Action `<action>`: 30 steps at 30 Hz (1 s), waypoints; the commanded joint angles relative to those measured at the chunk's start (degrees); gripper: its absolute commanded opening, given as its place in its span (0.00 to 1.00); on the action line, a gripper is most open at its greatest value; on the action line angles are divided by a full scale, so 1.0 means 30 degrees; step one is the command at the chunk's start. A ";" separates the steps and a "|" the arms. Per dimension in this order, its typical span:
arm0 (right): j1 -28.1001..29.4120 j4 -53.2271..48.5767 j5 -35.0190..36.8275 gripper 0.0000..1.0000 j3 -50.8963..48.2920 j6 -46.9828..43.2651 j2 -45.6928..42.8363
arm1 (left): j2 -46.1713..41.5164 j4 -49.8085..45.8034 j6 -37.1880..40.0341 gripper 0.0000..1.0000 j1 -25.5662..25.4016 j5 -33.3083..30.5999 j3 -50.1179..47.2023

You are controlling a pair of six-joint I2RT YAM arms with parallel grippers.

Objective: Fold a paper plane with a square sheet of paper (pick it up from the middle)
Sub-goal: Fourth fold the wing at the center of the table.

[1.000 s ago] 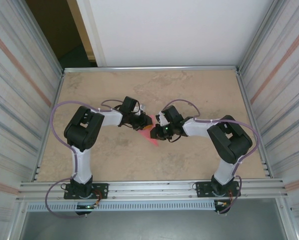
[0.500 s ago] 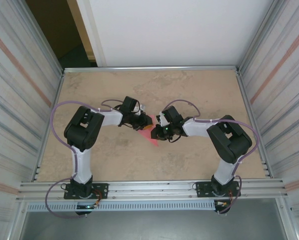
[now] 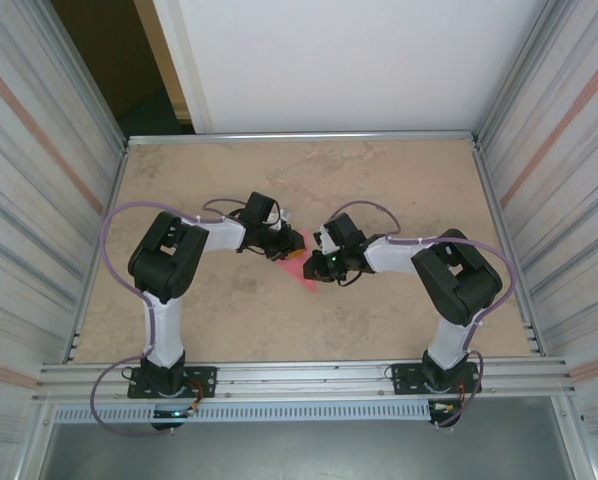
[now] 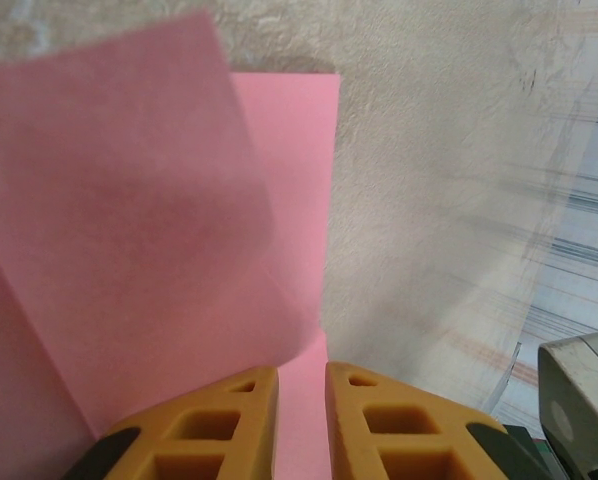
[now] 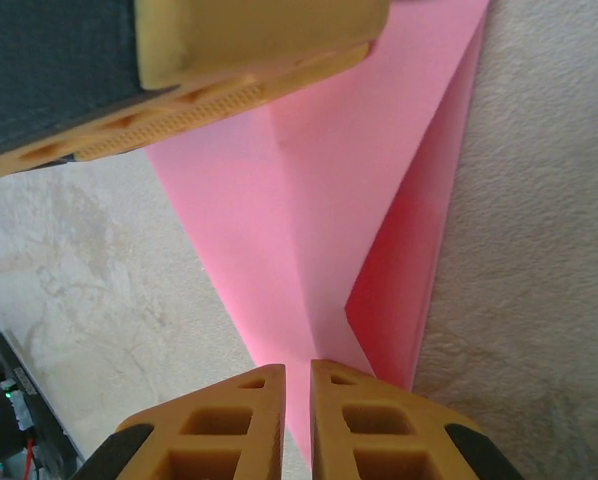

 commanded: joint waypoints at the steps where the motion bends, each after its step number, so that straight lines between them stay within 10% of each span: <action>1: -0.0117 -0.0669 0.0389 0.14 -0.0347 -0.0192 0.0298 | 0.0740 -0.1247 -0.0053 0.21 0.0257 -0.0611 0.0195; 30: -0.0249 -0.1930 0.0464 0.11 0.0022 -0.0633 0.0805 | -0.2890 -0.0112 0.1931 0.19 0.0254 -0.0010 -0.1697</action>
